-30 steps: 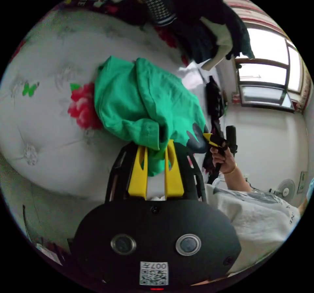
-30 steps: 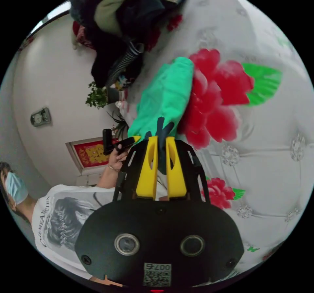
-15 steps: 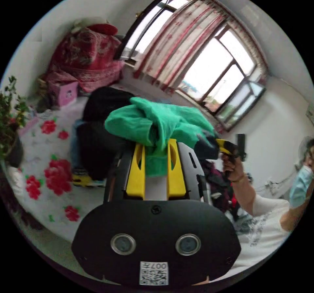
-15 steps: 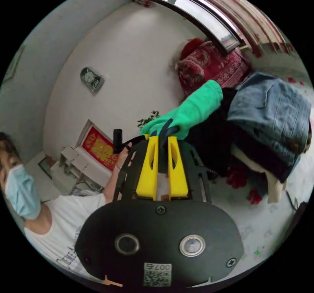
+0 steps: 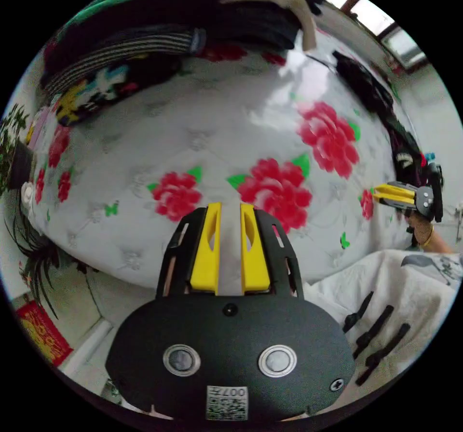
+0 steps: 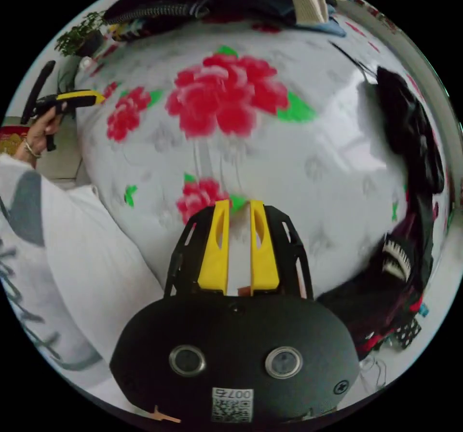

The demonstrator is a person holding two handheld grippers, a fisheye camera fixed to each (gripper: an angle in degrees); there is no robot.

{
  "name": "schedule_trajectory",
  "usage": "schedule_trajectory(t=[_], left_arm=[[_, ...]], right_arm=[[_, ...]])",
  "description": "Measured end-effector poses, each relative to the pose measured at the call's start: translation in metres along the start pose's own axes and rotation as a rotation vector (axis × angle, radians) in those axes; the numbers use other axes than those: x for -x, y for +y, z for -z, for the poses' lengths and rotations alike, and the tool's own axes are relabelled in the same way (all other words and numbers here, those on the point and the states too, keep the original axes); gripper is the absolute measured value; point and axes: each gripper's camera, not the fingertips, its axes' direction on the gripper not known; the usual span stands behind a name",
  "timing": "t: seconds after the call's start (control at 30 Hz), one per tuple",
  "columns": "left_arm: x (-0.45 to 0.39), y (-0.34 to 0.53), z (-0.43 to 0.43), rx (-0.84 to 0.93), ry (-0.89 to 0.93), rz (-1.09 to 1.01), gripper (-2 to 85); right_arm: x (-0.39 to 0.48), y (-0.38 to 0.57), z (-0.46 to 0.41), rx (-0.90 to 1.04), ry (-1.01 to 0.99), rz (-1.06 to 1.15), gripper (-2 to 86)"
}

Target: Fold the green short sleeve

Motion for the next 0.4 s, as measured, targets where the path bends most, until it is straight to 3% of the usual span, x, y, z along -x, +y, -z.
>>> schedule_trajectory(t=[0.17,0.4], left_arm=[[-0.107,-0.036,-0.024,0.091,-0.010,-0.192,6.1],[-0.170,-0.070,-0.044,0.183,-0.129,-0.250,5.3]], right_arm=[[0.008,0.039,0.005,-0.153,-0.037,-0.071,8.2],[-0.025,0.038,0.034,-0.184,-0.154,-0.145,8.4]])
